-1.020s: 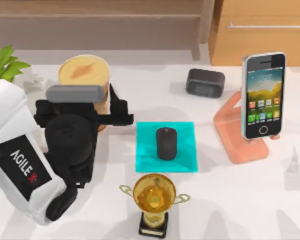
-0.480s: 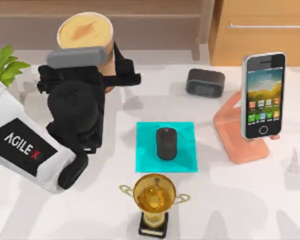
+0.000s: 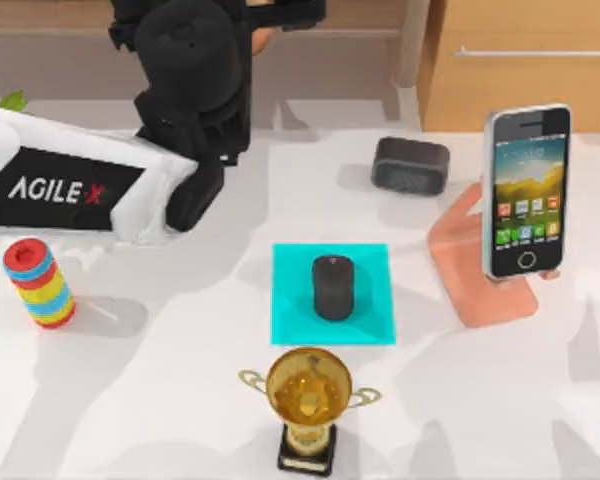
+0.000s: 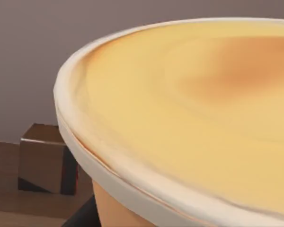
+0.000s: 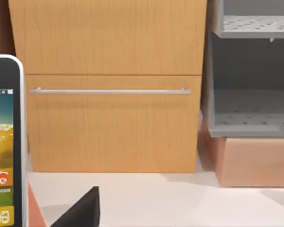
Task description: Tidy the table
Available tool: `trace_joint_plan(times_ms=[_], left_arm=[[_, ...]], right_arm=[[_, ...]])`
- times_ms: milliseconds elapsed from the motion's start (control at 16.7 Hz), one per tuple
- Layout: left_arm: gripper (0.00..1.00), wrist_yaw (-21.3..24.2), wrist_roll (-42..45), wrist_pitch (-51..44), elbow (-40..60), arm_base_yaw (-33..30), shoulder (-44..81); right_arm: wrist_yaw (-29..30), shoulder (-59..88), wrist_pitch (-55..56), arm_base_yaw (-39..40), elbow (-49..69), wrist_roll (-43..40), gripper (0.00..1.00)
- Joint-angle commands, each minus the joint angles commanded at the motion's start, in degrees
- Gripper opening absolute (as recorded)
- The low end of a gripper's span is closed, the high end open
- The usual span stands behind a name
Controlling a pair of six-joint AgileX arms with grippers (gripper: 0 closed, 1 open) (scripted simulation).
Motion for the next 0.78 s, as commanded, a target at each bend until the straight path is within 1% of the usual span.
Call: trace_joint_plan(times_ms=[420, 600, 780], left_arm=[[0.0, 1.8, -0.1, -21.9, 20.6, 0.8, 5.4], [0.0, 2.4, -0.1, -29.7, 27.1, 1.2, 7.9], [0.0, 2.9, 0.0, -35.3, 31.4, 1.5, 9.9]], right_arm=[[0.0, 0.0, 0.0, 0.0, 0.0, 0.0, 1.0], [0.0, 0.0, 0.0, 0.0, 0.0, 0.0, 1.0], [0.0, 0.0, 0.0, 0.0, 0.0, 0.0, 1.0]])
